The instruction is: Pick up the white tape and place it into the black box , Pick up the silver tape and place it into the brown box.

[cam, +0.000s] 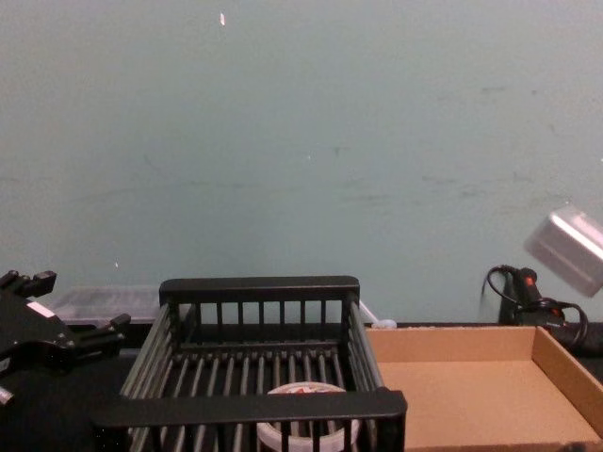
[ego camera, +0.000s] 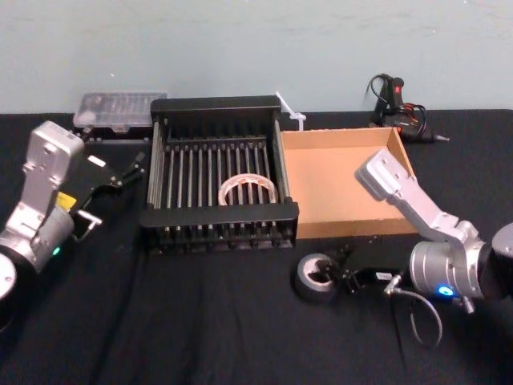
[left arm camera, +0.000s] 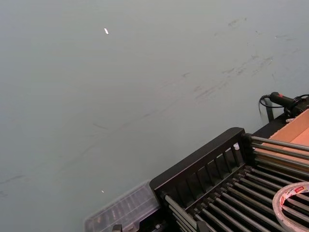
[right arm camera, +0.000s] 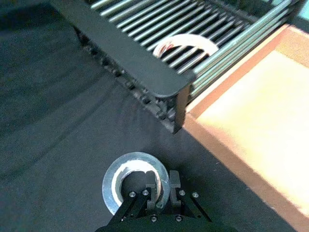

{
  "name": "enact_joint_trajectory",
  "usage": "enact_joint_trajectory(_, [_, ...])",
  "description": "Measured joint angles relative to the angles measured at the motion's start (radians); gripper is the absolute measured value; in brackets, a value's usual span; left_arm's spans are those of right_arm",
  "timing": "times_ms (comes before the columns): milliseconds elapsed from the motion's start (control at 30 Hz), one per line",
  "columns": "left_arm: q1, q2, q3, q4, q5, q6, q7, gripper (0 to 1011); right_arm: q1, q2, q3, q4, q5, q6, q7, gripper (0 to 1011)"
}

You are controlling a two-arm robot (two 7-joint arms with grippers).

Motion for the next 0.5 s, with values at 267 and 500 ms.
enact_joint_trajectory(267, [0.000,0.000,0.000,0.000,0.000,0.000,0.000,1001,0.001,-0.009,0.049,-0.005,0.017,-0.015,-0.045,174])
enact_joint_trajectory(500, [0.000,0.000,0.000,0.000,0.000,0.000,0.000,1001,0.024,-0.040,0.096,0.029,0.020,-0.022,-0.100,174])
